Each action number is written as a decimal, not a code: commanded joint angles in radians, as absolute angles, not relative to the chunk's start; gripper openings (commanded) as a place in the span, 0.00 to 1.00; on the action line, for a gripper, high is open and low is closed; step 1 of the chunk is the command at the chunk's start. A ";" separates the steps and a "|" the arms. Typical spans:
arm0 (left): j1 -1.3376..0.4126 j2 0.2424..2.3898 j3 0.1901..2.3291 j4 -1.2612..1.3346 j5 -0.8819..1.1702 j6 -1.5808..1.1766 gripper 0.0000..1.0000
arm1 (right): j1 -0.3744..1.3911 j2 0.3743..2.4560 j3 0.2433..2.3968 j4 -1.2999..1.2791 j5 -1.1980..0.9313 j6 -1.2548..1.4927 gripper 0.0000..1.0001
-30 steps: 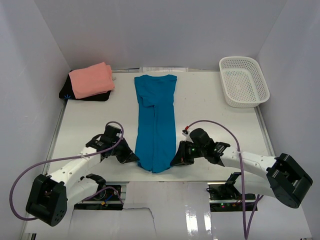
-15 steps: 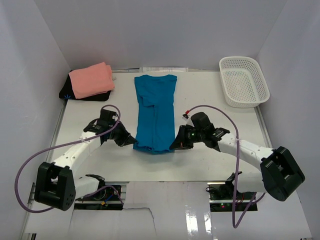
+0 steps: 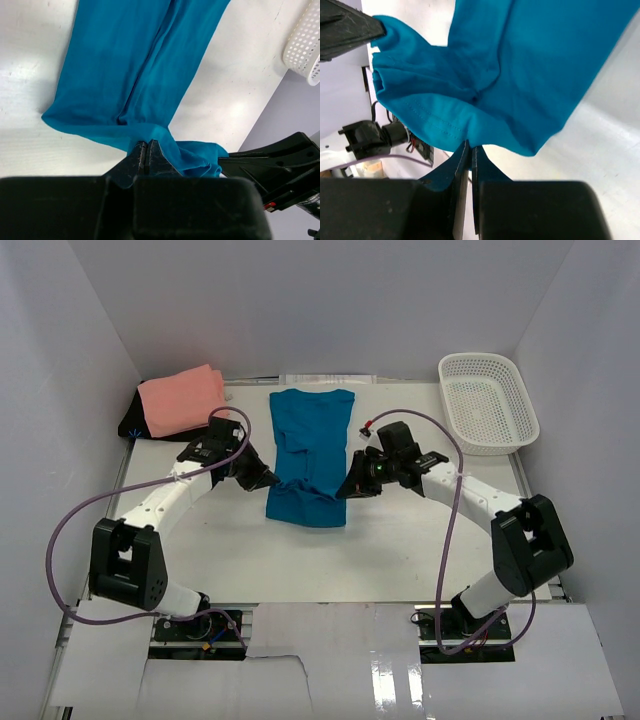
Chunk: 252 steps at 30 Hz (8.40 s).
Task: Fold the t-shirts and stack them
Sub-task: Fold the folded rectangular tshirt in 1/3 of the way, then grab one side of the 2/3 rectangular tshirt with both arms, then fold the long partially folded tshirt into a neat square
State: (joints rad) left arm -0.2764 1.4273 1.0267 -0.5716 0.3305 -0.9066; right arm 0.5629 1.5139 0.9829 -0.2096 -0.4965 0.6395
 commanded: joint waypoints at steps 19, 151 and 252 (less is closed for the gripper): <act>-0.255 1.712 1.339 -0.542 0.241 -0.885 0.00 | 0.454 1.830 1.439 -0.390 -0.512 0.459 0.08; -0.225 1.571 0.632 -0.100 0.195 -1.043 0.79 | 0.506 1.795 0.747 0.313 -0.285 0.942 0.08; -0.336 1.100 0.808 -0.486 0.456 -1.095 0.00 | 0.569 1.256 1.054 -0.518 -0.422 0.558 0.11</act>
State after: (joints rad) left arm -0.3649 1.0813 0.7498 -0.5541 0.4526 -1.1175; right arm 0.5957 1.2263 0.9886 -0.5240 -0.3996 0.6144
